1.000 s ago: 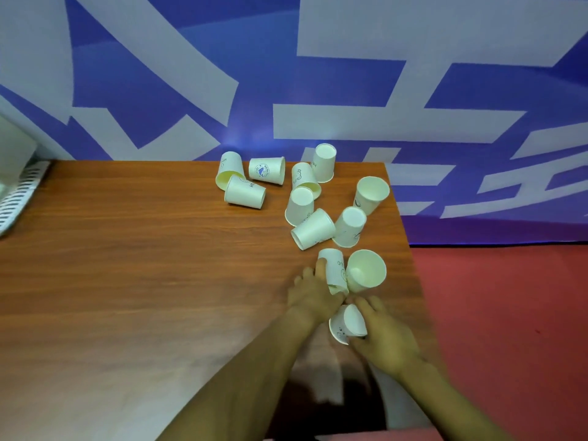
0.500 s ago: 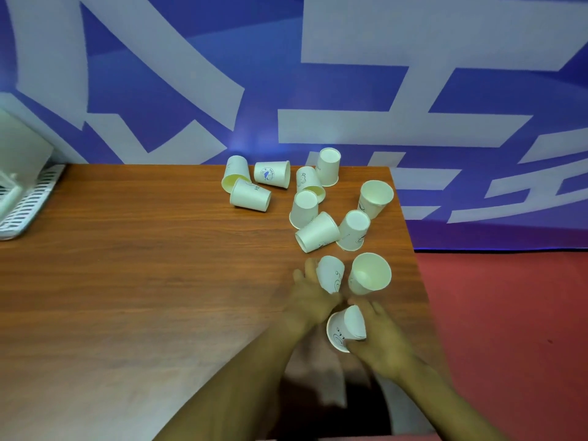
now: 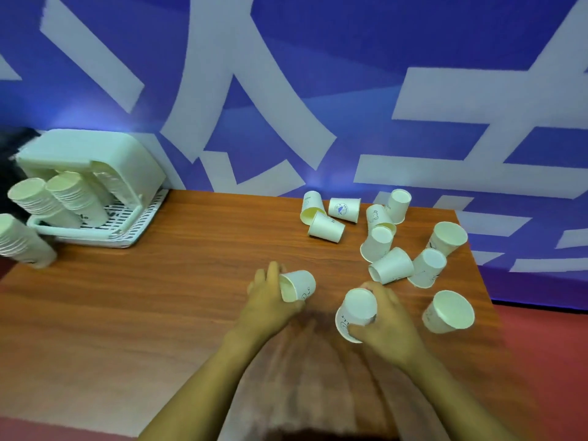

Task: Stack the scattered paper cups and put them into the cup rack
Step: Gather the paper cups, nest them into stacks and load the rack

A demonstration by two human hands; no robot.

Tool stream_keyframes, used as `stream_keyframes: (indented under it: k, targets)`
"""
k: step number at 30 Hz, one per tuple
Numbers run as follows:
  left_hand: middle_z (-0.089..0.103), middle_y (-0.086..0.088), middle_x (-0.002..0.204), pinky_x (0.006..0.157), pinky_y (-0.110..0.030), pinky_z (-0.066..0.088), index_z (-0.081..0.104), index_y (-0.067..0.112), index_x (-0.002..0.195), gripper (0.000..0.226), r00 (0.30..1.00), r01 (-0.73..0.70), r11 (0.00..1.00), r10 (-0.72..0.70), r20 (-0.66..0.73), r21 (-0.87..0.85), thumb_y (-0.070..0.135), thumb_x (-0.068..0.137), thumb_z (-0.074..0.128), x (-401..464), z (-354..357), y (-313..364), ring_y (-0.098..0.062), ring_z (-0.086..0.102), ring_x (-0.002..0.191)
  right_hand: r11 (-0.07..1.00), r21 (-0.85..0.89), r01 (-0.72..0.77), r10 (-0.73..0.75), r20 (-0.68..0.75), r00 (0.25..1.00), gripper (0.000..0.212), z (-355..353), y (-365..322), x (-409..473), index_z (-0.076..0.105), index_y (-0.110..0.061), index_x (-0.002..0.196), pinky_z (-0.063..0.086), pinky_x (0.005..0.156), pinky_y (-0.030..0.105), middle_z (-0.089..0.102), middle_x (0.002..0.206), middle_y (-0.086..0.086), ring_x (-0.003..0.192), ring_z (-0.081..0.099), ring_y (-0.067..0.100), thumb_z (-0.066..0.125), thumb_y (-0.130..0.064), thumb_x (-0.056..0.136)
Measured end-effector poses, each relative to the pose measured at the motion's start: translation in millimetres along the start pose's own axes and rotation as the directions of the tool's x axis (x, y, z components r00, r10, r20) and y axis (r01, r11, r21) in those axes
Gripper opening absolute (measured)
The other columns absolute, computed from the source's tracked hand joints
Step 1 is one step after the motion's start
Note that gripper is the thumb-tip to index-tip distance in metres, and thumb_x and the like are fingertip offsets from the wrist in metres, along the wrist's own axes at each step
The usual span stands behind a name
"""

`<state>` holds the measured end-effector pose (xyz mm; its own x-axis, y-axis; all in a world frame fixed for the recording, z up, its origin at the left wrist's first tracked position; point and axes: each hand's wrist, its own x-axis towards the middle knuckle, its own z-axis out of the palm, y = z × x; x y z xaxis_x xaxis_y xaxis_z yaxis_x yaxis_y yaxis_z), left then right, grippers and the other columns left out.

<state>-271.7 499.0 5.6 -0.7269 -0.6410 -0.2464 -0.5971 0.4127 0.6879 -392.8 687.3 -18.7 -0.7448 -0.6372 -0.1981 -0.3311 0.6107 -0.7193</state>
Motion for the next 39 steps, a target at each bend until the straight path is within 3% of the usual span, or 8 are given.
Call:
stream_keyframes:
  k: [7,12,18,24,26,33,36,39]
  targets:
    - [0.038,0.002,0.122,0.088,-0.03,0.037,0.041,0.024,0.128,0.058,0.991,-0.136,0.99,0.136,0.002,0.026,0.033,0.078,0.069,12,-102,-79,-0.021,0.037,0.116,0.999,0.003,-0.052,0.052,-0.078,0.996,0.085,70,-100,11,0.032,-0.036,0.132,0.045,0.095,0.032,0.044,0.123,-0.016,0.112,0.046,0.006,0.079,-0.036,0.061]
    - [0.042,0.002,0.123,0.086,-0.028,0.036,0.042,0.023,0.128,0.061,0.99,-0.129,0.99,0.124,0.071,0.064,0.033,0.076,0.072,11,-168,-157,-0.024,0.04,0.117,0.998,0.013,-0.064,0.065,-0.096,0.993,0.056,136,-182,25,0.044,-0.033,0.112,0.051,0.078,0.033,0.056,0.11,-0.011,0.094,0.056,0.008,0.075,-0.037,0.066]
    - [0.039,0.003,0.131,0.099,-0.026,0.035,0.044,0.025,0.138,0.069,0.984,-0.174,0.981,0.169,0.059,0.082,0.033,0.076,0.073,31,-214,-197,-0.021,0.039,0.124,0.998,-0.039,-0.043,0.039,-0.087,0.995,0.058,175,-230,26,0.051,-0.034,0.127,0.044,0.085,0.029,0.052,0.111,-0.01,0.102,0.051,0.009,0.072,-0.044,0.073]
    - [0.041,0.005,0.132,0.1,-0.029,0.038,0.041,0.028,0.14,0.07,0.975,-0.222,0.969,0.216,0.056,0.111,0.039,0.077,0.069,46,-222,-195,-0.019,0.04,0.123,0.975,0.147,-0.165,0.17,-0.02,0.985,0.057,176,-231,47,0.051,-0.027,0.13,0.046,0.062,0.013,0.057,0.116,-0.001,0.101,0.057,0.014,0.074,-0.035,0.078]
    - [0.045,0.005,0.128,0.098,-0.031,0.041,0.046,0.027,0.135,0.066,0.978,-0.209,0.964,0.204,0.043,0.166,0.04,0.075,0.07,51,-232,-203,-0.02,0.043,0.12,0.898,0.315,-0.308,0.301,0.072,0.951,0.062,184,-232,61,0.041,-0.022,0.132,0.053,0.053,0.024,0.056,0.116,0.007,0.092,0.064,0.022,0.074,-0.03,0.079]
    - [0.048,0.001,0.128,0.094,-0.033,0.042,0.05,0.026,0.129,0.061,0.976,-0.128,0.962,0.166,-0.144,0.241,0.038,0.073,0.07,92,-308,-236,-0.023,0.047,0.117,0.809,0.32,-0.493,0.388,0.34,0.857,0.059,235,-262,96,0.027,-0.02,0.12,0.055,0.074,0.035,0.058,0.111,0.013,0.068,0.072,0.029,0.062,-0.026,0.073]
    - [0.047,-0.001,0.132,0.096,-0.037,0.042,0.049,0.025,0.132,0.063,0.962,-0.115,0.965,0.166,-0.215,0.234,0.039,0.074,0.069,118,-332,-246,-0.026,0.045,0.121,0.883,0.205,-0.421,0.363,0.267,0.893,0.059,240,-283,107,0.046,-0.018,0.109,0.047,0.065,0.026,0.059,0.107,0.001,0.084,0.064,0.014,0.061,-0.04,0.056]
    - [0.045,-0.004,0.135,0.1,-0.037,0.039,0.046,0.023,0.136,0.064,0.946,-0.129,0.957,0.197,-0.258,0.258,0.033,0.078,0.071,151,-353,-259,-0.028,0.043,0.124,0.897,0.258,-0.36,0.333,0.144,0.932,0.034,245,-301,120,0.056,-0.028,0.098,0.044,0.067,0.025,0.061,0.1,-0.007,0.087,0.059,0.009,0.072,-0.033,0.069]
